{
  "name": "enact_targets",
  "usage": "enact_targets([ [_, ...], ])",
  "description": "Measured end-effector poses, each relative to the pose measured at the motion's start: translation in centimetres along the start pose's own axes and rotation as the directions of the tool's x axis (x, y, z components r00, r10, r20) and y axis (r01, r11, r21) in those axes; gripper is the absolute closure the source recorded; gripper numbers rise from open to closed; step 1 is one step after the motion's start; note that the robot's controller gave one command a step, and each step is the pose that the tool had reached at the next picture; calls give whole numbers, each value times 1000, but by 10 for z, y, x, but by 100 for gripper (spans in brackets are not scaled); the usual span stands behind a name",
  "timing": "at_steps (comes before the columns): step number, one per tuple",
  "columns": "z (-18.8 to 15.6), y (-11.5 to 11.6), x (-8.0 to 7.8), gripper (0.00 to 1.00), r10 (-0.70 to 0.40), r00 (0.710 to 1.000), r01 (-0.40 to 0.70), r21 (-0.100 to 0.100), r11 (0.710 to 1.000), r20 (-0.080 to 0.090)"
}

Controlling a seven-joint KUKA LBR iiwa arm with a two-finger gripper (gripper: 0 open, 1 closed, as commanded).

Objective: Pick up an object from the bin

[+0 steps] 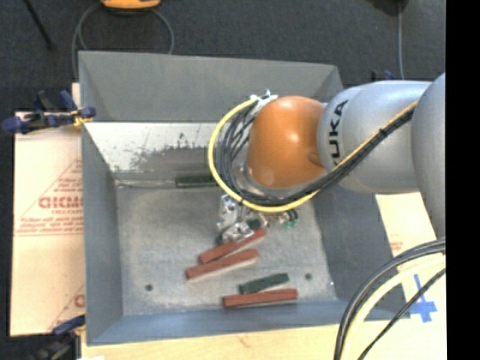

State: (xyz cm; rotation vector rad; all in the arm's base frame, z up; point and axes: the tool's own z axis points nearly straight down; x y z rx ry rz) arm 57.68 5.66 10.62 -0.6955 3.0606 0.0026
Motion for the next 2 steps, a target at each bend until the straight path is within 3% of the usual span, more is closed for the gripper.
enact_targets([
  [2, -15, -1, 0, 100, 3, 1000, -3, 0, 1000, -2],
])
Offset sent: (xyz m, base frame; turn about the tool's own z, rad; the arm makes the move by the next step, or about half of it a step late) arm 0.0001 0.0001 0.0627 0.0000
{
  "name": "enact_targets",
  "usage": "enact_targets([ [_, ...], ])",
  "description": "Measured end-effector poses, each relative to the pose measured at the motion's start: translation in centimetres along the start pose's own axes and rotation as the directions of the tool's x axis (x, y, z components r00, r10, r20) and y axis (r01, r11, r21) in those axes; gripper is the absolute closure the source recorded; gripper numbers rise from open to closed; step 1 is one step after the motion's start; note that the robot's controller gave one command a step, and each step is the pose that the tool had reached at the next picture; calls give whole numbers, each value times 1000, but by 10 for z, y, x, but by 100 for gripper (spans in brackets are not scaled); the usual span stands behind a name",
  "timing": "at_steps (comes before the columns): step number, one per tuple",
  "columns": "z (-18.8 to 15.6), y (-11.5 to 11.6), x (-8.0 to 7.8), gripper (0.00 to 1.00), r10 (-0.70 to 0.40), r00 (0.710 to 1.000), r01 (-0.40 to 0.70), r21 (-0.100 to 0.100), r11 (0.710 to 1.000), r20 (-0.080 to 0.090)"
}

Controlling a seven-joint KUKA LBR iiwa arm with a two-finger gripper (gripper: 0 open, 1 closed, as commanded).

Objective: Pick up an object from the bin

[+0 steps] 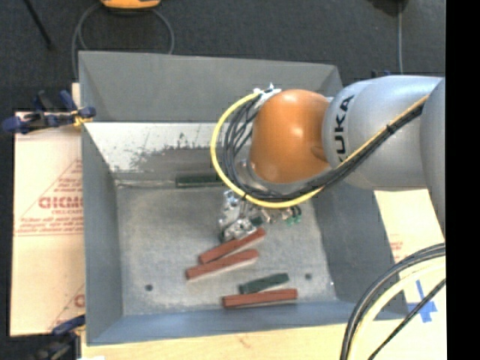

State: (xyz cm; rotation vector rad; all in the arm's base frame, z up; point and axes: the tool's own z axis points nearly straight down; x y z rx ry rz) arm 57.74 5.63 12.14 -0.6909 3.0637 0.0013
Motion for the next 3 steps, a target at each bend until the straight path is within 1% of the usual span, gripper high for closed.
enact_targets([
  [1, -16, 0, 1, 100, 0, 1000, 0, 0, 1000, -2],
  [2, -28, -1, -1, 100, 1, 1000, -1, 2, 1000, 4],
  [3, -35, -1, -1, 100, 3, 1000, -3, 3, 1000, 4],
])
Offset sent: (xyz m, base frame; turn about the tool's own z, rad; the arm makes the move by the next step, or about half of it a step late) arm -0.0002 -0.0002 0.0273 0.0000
